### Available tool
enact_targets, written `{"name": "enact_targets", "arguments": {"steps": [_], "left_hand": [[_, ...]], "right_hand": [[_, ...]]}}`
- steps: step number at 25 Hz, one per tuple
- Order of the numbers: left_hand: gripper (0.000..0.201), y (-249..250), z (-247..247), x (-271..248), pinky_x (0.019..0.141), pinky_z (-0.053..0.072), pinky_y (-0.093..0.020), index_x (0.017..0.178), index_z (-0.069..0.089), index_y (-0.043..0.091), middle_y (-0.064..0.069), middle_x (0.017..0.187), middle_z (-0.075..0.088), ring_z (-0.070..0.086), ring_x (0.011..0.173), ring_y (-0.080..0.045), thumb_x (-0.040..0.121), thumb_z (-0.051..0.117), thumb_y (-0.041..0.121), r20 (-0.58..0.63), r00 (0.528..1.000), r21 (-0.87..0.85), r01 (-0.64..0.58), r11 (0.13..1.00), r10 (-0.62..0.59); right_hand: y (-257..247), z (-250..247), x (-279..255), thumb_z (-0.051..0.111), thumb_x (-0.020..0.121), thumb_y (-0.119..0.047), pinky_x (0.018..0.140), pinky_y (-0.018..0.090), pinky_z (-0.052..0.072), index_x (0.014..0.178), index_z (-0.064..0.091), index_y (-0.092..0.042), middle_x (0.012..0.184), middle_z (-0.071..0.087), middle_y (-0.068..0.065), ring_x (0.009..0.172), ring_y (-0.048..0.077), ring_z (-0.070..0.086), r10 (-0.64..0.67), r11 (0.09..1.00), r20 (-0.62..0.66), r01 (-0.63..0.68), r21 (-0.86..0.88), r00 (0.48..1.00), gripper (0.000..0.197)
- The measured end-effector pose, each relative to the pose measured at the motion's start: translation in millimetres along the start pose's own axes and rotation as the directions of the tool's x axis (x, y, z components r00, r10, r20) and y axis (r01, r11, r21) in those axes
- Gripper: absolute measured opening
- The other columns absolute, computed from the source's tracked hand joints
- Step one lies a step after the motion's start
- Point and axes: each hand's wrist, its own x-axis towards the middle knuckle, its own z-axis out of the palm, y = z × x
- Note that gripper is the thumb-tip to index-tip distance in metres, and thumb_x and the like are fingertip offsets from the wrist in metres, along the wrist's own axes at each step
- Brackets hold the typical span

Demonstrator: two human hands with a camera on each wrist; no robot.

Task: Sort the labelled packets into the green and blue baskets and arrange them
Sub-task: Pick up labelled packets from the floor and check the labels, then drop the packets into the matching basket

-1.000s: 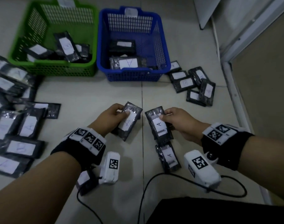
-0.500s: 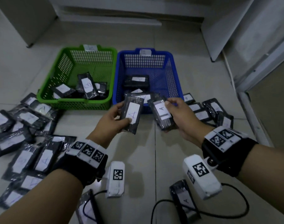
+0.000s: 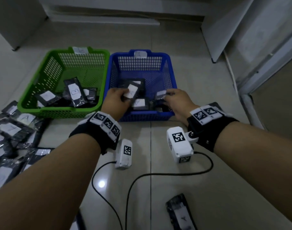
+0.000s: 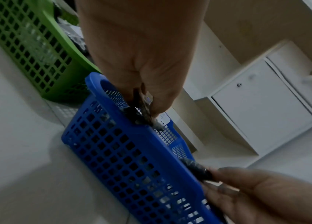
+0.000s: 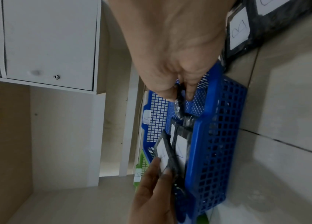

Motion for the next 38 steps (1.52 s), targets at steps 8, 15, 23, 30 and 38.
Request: {"name": "enact_targets", "arguments": {"steps": [8, 15, 23, 30, 38], "left_hand": [[0.023, 25, 31, -80, 0.098, 0.034, -0.021, 0.098, 0.071, 0.016, -0.007, 0.112, 0.055, 0.052, 0.109, -0.022, 0.080, 0.061, 0.005, -0.030, 0.935, -0.061, -0.354, 0.933, 0.353], [0.020, -2, 35, -171, 0.084, 0.029, -0.017, 0.093, 0.071, 0.024, 0.001, 0.103, 0.063, 0.052, 0.100, -0.018, 0.081, 0.065, 0.009, 0.292, 0.888, -0.068, -0.350, 0.934, 0.354], [0.020, -76, -24, -209, 0.089, 0.041, -0.021, 0.095, 0.070, 0.026, 0.007, 0.100, 0.062, 0.056, 0.097, -0.010, 0.081, 0.068, 0.012, 0.313, 0.936, -0.093, -0.139, 0.986, 0.162], [0.062, -147, -67, -254, 0.096, 0.033, -0.022, 0.111, 0.066, 0.032, 0.004, 0.117, 0.052, 0.049, 0.109, -0.013, 0.054, 0.085, 0.047, 0.660, 0.745, 0.110, -0.220, 0.969, 0.094], [0.056, -172, -77, -260, 0.077, 0.042, -0.020, 0.102, 0.064, 0.024, 0.001, 0.103, 0.048, 0.048, 0.078, -0.004, 0.052, 0.090, 0.023, 0.618, 0.782, 0.151, -0.015, 0.988, -0.082]], "right_hand": [[73, -53, -122, 0.060, 0.085, -0.007, 0.088, 0.025, 0.051, 0.100, 0.071, -0.015, 0.104, 0.070, 0.005, 0.095, 0.016, 0.065, -0.123, 0.912, 0.008, 0.116, -0.394, 0.992, 0.020], [143, -61, -237, 0.085, 0.059, -0.042, 0.076, 0.028, 0.044, 0.115, 0.047, -0.017, 0.102, 0.044, 0.003, 0.096, 0.020, 0.051, 0.312, 0.691, 0.166, -0.104, -0.716, 0.935, 0.072], [98, 15, -199, 0.076, 0.076, -0.026, 0.065, 0.027, 0.040, 0.088, 0.064, -0.004, 0.092, 0.066, 0.014, 0.088, 0.027, 0.062, 0.314, 0.677, 0.408, 0.098, -0.729, 0.857, 0.028], [67, 115, -180, 0.074, 0.078, -0.020, 0.085, 0.039, 0.053, 0.095, 0.069, -0.003, 0.096, 0.072, 0.016, 0.091, 0.030, 0.068, 0.207, 0.825, 0.538, 0.149, -0.545, 0.817, 0.025], [71, 141, -180, 0.072, 0.080, -0.014, 0.079, 0.042, 0.056, 0.094, 0.067, 0.000, 0.088, 0.071, 0.016, 0.081, 0.031, 0.069, 0.258, 0.896, 0.579, 0.033, -0.443, 0.773, 0.020]]}}
